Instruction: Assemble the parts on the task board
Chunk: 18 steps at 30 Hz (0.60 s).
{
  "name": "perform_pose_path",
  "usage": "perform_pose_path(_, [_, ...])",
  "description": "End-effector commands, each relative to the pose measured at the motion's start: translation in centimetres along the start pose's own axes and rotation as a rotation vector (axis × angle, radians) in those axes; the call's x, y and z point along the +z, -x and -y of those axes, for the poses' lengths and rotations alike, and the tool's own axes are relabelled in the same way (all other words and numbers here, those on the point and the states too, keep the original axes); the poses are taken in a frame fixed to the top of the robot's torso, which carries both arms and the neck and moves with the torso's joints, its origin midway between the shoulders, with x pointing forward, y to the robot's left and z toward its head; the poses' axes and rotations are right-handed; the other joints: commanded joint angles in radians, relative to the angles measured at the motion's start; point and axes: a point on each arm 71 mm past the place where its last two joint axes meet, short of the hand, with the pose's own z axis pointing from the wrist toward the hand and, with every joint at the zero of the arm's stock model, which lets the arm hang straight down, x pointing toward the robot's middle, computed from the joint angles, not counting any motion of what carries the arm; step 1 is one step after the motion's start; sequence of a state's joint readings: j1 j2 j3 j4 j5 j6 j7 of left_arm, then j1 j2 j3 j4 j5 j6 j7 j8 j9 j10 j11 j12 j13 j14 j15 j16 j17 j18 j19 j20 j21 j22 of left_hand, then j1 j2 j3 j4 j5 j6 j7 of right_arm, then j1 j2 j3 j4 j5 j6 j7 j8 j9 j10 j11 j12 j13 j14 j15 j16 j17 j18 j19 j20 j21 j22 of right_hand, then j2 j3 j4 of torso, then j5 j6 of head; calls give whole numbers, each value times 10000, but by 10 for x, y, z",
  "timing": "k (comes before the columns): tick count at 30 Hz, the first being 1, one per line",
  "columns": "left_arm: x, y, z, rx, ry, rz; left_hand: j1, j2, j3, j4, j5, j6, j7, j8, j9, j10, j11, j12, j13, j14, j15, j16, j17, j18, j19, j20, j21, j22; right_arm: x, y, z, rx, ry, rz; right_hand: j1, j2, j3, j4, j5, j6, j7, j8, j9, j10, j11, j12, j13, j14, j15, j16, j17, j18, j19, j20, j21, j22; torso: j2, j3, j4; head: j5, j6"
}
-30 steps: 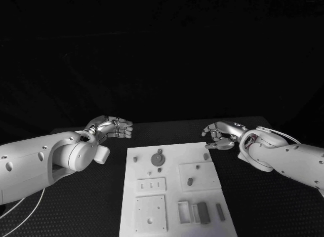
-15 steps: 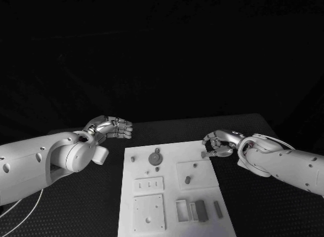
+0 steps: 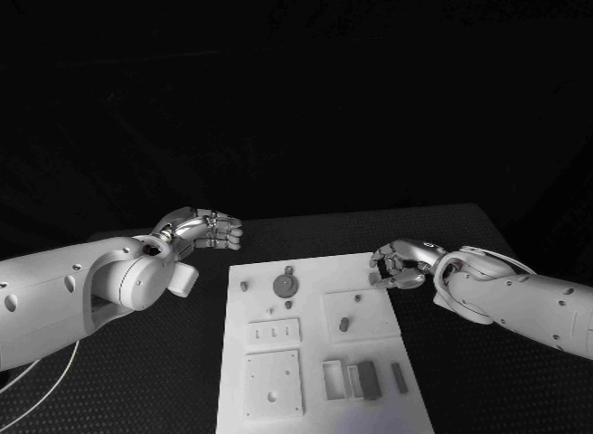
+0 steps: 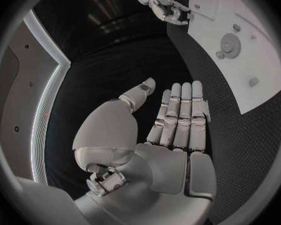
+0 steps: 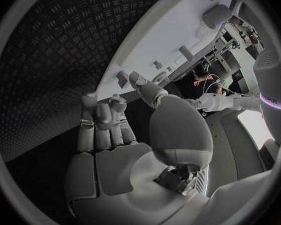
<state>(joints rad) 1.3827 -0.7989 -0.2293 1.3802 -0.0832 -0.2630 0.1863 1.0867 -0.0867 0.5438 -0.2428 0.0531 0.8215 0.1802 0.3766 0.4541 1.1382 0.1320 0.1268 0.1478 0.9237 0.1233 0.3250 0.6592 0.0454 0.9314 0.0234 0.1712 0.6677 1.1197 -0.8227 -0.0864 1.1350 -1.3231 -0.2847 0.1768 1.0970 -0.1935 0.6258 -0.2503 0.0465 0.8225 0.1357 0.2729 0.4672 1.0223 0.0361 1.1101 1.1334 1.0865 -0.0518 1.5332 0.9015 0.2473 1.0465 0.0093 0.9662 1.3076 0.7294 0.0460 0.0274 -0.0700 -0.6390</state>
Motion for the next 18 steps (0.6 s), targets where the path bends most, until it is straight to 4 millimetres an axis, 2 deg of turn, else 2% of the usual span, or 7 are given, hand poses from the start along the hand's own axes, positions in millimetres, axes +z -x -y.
perform_pose_path(1, [0, -2, 1, 28, -115, -163, 19, -29, -44, 6, -24, -41, 40, -6, -17, -13, 36, -57, 14, -57, 52, -50, 16, 57, -31, 38, -9, 17, 1, -6, -3, 81, 193, -272, 84, 104, -33, -60, 38, 351, 259, 61, 22, -179, 139, 42, -17, -68, -29, 49, 10, 145, -56, 6, 18, 189, 1, -6, -11, 3, -29])
perform_pose_path(4, [0, -2, 1, 29, -106, -167, 18, -28, -44, 7, -24, -43, 42, -8, -17, -15, 37, -59, 15, -58, 53, -53, 17, 57, -32, 39, -10, 18, 2, -7, -3, 81, 174, -251, 97, 193, -66, -75, 38, 439, 246, 114, 46, -171, 128, 60, -21, -63, -34, 68, 12, 145, -49, 9, 30, 189, -7, -3, 0, 8, -41])
perform_pose_path(6, [0, -2, 1, 27, -93, -165, 17, -24, -43, 9, -24, -44, 42, -8, -18, -16, 38, -60, 16, -59, 54, -55, 19, 57, -33, 40, -11, 18, 2, -8, -3, 82, 188, -230, 84, 308, -93, -61, 38, 565, 204, 184, 76, -154, 91, 76, -27, -53, -62, 85, 11, 145, -35, 12, 43, 188, -6, -9, 9, 111, -43])
perform_pose_path(9, [0, -2, 1, 31, -88, -155, 12, -22, -44, 14, -24, -47, 44, -10, -19, -19, 39, -63, 17, -62, 56, -58, 21, 57, -34, 42, -12, 20, 3, -10, -4, 92, 175, -256, 96, 456, -114, -65, 38, 684, 153, 250, 107, -123, 43, 98, -36, -35, -106, 106, 8, 145, -14, 2, 61, 189, -8, -13, 6, 147, -62])
perform_pose_path(14, [0, -2, 1, 31, -76, -147, -2, -28, -50, 24, -24, -63, 52, -20, -23, -33, 46, -75, 19, -73, 66, -72, 27, 58, -43, 48, -19, 23, 4, -12, -3, 55, 114, -321, 67, 713, -159, -64, 38, 996, 36, 420, 202, -83, -67, 117, -58, -9, -204, 127, -2, 145, 4, -12, 83, 185, -11, -16, 4, 124, -77])
perform_pose_path(18, [0, -1, 1, 31, -69, -142, -6, -28, -50, 28, -24, -67, 54, -22, -24, -37, 48, -79, 20, -76, 68, -77, 29, 58, -45, 50, -21, 25, 4, -12, -3, 9, 112, -316, 31, 816, -178, -56, 39, 1111, -17, 476, 239, -76, -116, 116, -71, -6, -250, 129, -9, 145, 2, -16, 86, 184, -7, -13, -6, 120, -97])
